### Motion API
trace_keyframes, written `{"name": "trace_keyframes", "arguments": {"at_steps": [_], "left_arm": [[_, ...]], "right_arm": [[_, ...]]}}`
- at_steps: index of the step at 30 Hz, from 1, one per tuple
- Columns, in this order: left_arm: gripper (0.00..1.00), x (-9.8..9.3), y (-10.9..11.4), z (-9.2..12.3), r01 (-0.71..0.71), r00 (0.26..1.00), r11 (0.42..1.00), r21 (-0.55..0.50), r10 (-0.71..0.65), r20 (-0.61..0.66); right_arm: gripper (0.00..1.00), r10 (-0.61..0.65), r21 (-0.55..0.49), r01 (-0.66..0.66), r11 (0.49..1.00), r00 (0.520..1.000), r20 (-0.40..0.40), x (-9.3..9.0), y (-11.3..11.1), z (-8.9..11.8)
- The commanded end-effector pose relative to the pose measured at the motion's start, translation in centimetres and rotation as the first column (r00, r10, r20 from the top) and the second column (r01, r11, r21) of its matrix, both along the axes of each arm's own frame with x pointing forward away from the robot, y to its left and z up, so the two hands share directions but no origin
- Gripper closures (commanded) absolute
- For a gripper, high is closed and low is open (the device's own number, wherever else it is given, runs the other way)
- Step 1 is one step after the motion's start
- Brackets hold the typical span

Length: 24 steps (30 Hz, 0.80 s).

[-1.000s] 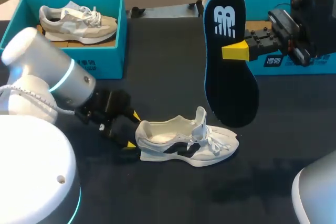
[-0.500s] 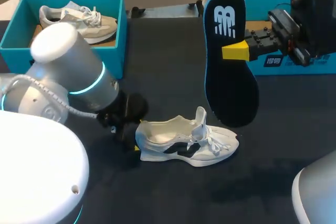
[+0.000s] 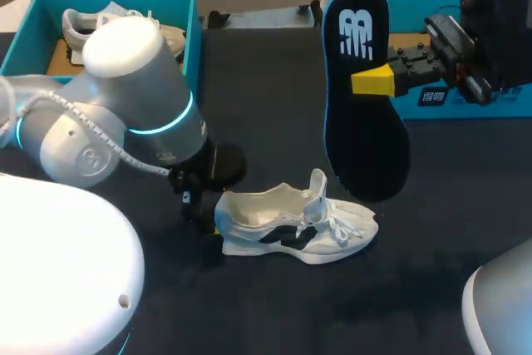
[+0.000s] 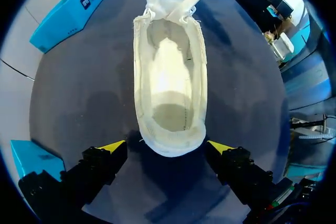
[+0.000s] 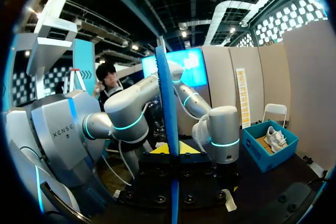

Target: Take the shoe out of the shoebox, open the shoe tongue, remove and reinsert the insole, then place the shoe into the shoebox

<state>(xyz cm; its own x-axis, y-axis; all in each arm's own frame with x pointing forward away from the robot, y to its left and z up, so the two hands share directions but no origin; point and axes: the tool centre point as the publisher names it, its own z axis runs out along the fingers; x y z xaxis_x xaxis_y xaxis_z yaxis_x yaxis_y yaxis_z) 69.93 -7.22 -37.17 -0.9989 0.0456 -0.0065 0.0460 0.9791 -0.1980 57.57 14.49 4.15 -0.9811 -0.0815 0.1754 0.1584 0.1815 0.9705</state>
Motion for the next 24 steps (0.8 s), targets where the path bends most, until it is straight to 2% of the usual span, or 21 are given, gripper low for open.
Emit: {"name": "trace_keyframes", "arguments": {"at_steps": [1,21,24], "left_arm": [[0.00,-0.3,-0.2,0.6,-0.002,1.000,0.999,0.045,0.002,0.004],[0.00,-1.3,-1.4,2.4,0.045,0.999,0.999,0.029,-0.046,0.024],[0.00,-1.3,-1.9,3.2,0.056,0.998,0.998,0.018,-0.056,0.029]], "right_arm": [[1.00,0.004,-0.003,-0.004,1.000,1.000,-0.001,0.3,0.3,0.0],[1.00,0.004,-0.003,-0.004,1.000,1.000,-0.001,0.3,0.3,0.0],[1.00,0.004,-0.003,-0.004,1.000,1.000,-0.001,0.3,0.3,0.0]]}}
